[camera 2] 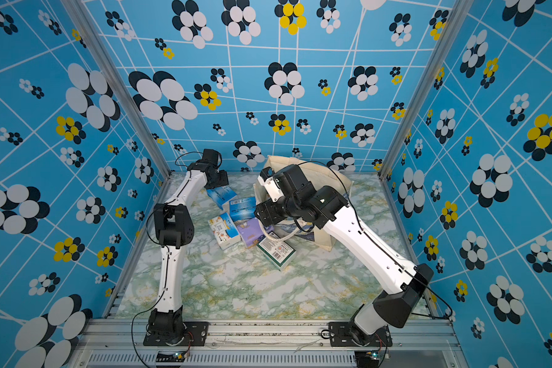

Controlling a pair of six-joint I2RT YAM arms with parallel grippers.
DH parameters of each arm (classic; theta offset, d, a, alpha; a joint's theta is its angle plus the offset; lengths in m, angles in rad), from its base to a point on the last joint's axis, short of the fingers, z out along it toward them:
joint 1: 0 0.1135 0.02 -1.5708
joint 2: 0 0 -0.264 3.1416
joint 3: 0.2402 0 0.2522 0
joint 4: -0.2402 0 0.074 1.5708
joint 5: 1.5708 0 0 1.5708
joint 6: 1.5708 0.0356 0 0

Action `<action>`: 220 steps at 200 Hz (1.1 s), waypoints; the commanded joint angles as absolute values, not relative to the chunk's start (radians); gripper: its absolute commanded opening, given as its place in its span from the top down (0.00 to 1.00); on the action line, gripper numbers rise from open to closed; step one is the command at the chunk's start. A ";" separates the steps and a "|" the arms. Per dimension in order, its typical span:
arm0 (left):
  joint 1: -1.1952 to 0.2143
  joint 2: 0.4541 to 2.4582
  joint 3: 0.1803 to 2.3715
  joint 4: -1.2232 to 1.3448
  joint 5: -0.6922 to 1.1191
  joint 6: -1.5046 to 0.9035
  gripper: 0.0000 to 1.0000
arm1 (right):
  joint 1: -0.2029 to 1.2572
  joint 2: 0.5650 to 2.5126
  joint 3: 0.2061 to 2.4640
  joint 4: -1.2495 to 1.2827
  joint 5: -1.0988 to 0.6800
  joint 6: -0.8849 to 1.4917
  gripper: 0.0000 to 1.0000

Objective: Put tissues into the canvas bag
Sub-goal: Move the pack of facial tissues to the center of the board.

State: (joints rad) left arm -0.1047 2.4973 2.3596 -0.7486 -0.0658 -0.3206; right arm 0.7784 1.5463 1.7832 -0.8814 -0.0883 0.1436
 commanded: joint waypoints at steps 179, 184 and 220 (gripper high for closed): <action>-0.184 1.907 1.400 -0.584 0.062 -0.312 0.53 | 0.779 1.601 1.798 -0.864 -0.164 0.141 0.18; -0.186 1.895 1.381 -0.579 0.075 -0.318 0.53 | 0.779 1.599 1.796 -0.864 -0.163 0.141 0.18; -0.201 1.809 1.260 -0.578 0.137 -0.361 0.54 | 0.779 1.600 1.795 -0.866 -0.160 0.138 0.18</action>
State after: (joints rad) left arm -0.1886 1.8542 1.3415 -0.5201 0.0532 -0.3168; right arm 0.7784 1.5990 1.7832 -0.8780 -0.1448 0.1432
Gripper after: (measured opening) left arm 0.464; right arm 0.821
